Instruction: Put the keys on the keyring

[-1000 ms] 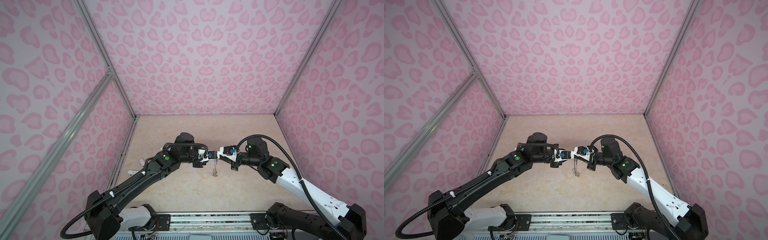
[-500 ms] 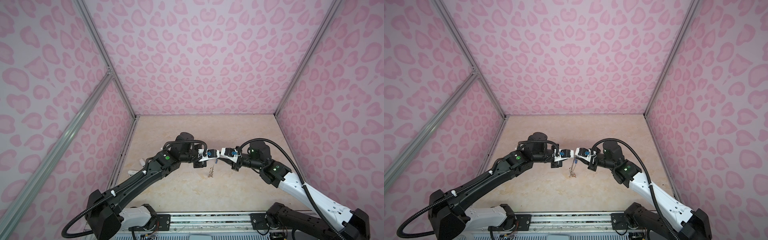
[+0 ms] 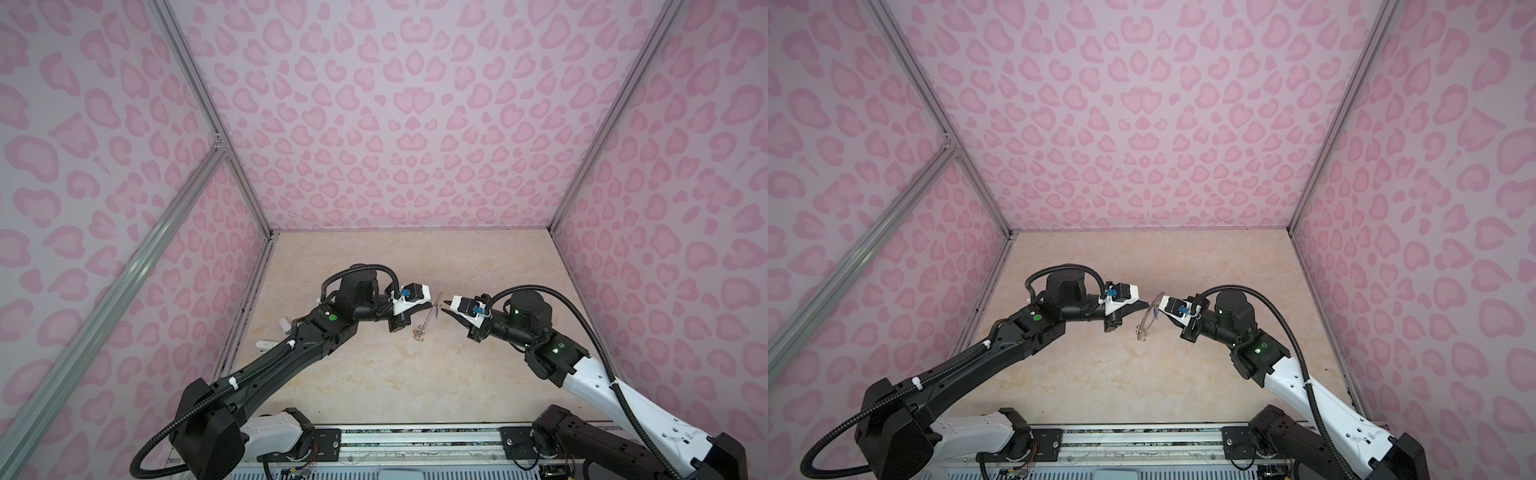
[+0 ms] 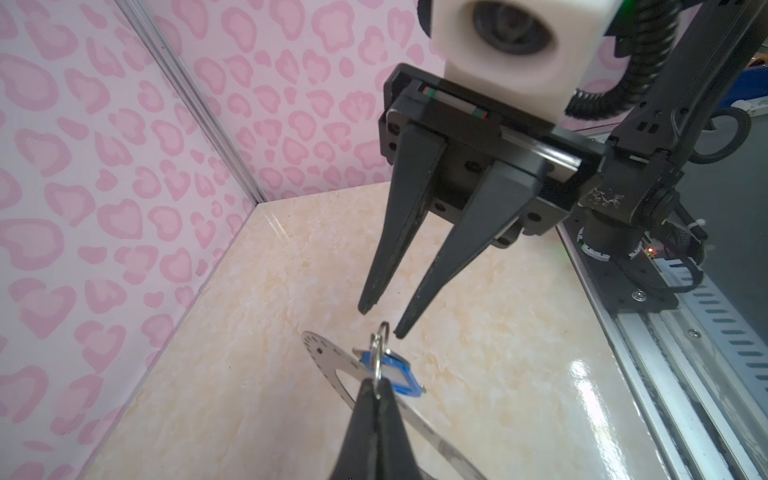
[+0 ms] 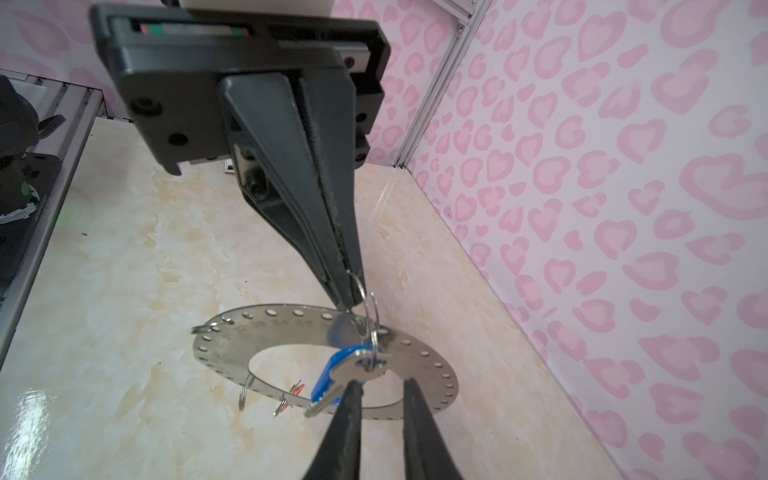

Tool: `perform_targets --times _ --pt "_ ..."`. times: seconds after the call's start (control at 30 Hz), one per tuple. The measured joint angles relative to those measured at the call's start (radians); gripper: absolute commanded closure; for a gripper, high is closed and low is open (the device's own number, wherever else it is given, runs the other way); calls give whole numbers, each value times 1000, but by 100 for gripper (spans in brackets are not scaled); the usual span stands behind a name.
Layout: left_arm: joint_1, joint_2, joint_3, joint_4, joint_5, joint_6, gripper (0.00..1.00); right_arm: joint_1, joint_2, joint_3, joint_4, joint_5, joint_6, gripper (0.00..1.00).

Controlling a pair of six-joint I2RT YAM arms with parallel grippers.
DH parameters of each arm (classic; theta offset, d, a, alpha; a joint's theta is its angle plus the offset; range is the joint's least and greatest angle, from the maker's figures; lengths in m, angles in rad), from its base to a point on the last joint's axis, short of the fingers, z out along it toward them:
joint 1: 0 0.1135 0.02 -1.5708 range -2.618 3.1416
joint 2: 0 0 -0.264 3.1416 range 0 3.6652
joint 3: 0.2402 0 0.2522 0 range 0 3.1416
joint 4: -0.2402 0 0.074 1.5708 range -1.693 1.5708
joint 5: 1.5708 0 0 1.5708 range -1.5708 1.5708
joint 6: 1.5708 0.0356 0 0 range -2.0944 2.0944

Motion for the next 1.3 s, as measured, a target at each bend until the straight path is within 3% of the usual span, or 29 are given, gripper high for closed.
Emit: perform_targets --times 0.3,0.63,0.97,1.3 --pt "0 0 -8 29 8 -23 97 -5 18 9 32 -45 24 84" --pt "2 -5 -9 32 7 -26 97 -25 41 46 3 -88 25 100" --pt "1 -11 -9 32 -8 -27 97 -42 74 93 -76 -112 -4 100" --pt "-1 13 -17 101 -14 -74 97 -34 94 89 -48 -114 12 100"
